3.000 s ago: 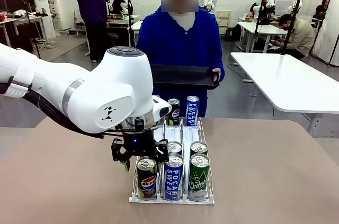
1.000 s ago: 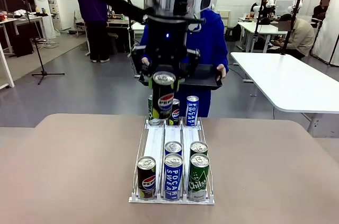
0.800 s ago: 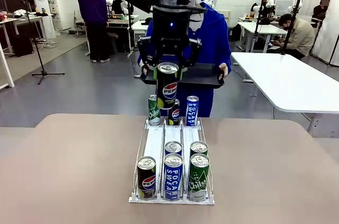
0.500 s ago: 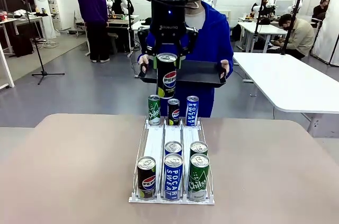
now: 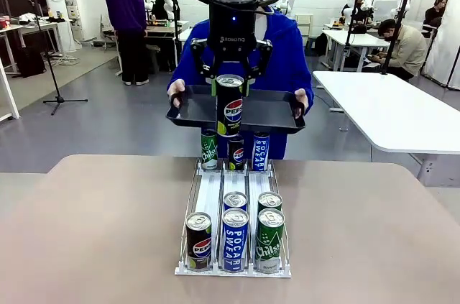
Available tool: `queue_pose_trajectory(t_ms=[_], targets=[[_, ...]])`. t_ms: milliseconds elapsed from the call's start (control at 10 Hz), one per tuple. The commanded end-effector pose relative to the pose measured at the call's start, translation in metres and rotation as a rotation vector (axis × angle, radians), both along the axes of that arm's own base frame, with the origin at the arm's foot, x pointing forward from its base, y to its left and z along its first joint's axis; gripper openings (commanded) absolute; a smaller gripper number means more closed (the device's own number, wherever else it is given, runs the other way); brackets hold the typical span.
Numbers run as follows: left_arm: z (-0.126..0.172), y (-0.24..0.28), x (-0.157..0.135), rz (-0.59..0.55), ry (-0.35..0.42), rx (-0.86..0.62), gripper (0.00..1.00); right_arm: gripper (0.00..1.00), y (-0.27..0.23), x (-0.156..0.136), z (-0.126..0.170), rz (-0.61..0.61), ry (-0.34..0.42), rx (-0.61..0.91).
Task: Retrieve and hand over the desired beverage to the person.
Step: Place the picked can on the Handle tray extended by the person.
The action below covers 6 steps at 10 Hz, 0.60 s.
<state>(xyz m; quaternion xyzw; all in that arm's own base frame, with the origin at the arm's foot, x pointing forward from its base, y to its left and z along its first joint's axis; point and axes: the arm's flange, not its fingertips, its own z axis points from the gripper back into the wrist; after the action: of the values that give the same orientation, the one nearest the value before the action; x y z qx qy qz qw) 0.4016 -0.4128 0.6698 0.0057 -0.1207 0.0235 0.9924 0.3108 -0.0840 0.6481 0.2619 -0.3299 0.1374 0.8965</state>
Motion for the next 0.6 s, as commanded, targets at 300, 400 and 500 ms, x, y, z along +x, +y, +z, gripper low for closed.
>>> queue_pose_trajectory(t_ms=[300,400,500], targets=[[0.0009,0.0048,-0.0010,0.009,-0.010,-0.002,0.38,1.00,0.0000,0.0024,-0.0005,0.025,-0.008,0.024],[0.0009,0.0048,-0.0010,0.009,-0.010,-0.002,0.38,1.00,0.0000,0.0024,-0.0005,0.025,-0.008,0.024],[0.0009,0.0048,-0.0010,0.009,-0.010,-0.002,0.38,1.00,0.0000,0.0024,-0.0005,0.025,-0.008,0.024]])
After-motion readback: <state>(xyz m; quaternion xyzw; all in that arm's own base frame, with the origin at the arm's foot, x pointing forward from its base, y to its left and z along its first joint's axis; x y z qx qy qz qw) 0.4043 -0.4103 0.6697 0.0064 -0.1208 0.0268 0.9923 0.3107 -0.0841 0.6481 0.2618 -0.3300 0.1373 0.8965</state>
